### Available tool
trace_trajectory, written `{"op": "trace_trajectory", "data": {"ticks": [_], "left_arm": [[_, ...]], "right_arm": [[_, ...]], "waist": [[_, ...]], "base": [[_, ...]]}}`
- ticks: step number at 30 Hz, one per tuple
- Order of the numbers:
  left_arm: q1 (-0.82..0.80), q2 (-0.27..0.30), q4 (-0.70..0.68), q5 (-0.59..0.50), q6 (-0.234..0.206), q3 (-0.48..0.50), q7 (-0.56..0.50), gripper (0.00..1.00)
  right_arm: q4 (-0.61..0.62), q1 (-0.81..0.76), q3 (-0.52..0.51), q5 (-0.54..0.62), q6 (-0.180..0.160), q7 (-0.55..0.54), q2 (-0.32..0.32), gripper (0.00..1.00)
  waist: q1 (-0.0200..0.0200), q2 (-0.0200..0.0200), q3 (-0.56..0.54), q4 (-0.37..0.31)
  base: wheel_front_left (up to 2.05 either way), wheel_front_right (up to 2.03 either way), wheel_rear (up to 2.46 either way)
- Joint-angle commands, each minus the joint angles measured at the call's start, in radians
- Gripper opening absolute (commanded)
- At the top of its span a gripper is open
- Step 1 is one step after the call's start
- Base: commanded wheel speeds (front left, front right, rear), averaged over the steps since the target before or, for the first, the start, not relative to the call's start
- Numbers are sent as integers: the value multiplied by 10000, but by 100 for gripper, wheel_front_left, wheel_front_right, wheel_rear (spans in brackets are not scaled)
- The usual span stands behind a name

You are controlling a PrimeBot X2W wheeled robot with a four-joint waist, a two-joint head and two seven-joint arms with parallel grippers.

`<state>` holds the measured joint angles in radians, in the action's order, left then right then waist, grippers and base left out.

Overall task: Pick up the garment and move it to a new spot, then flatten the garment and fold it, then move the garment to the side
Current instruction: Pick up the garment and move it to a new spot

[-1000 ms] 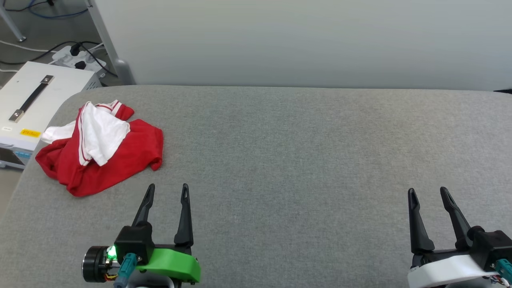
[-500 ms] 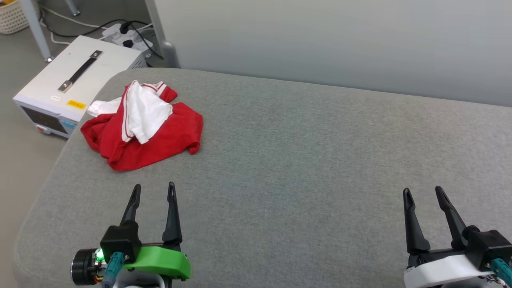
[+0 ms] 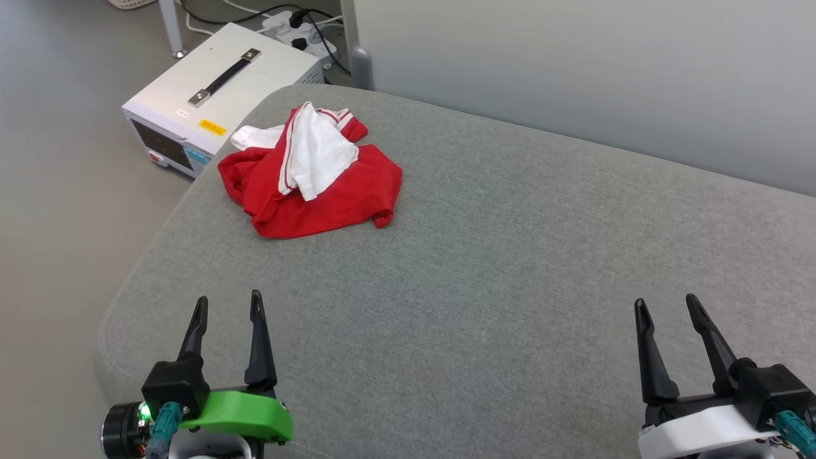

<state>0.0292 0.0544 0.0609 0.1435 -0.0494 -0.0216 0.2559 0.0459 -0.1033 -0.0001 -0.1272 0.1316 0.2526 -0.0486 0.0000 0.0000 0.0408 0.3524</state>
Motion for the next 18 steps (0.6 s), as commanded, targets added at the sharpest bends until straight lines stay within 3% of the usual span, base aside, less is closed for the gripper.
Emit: {"op": "trace_trajectory", "data": {"ticks": [1, 8, 18], "left_arm": [[-117, -42, 49, 42, -32, 34, 59, 100], [-114, -42, 96, 178, -58, 166, 59, 100], [-267, -42, 200, 390, 42, 344, 59, 100]], "right_arm": [[51, 82, -1, 72, -9, 92, -16, 100], [37, 183, 63, 124, -9, 92, -16, 100], [57, 283, 155, 205, -9, 92, -16, 100]], "waist": [[0, 0, 53, 426], [0, 0, 139, 835], [0, 0, 355, 820]], "base": [[0, 0, 0], [0, 0, 0], [0, 0, 0]]}}
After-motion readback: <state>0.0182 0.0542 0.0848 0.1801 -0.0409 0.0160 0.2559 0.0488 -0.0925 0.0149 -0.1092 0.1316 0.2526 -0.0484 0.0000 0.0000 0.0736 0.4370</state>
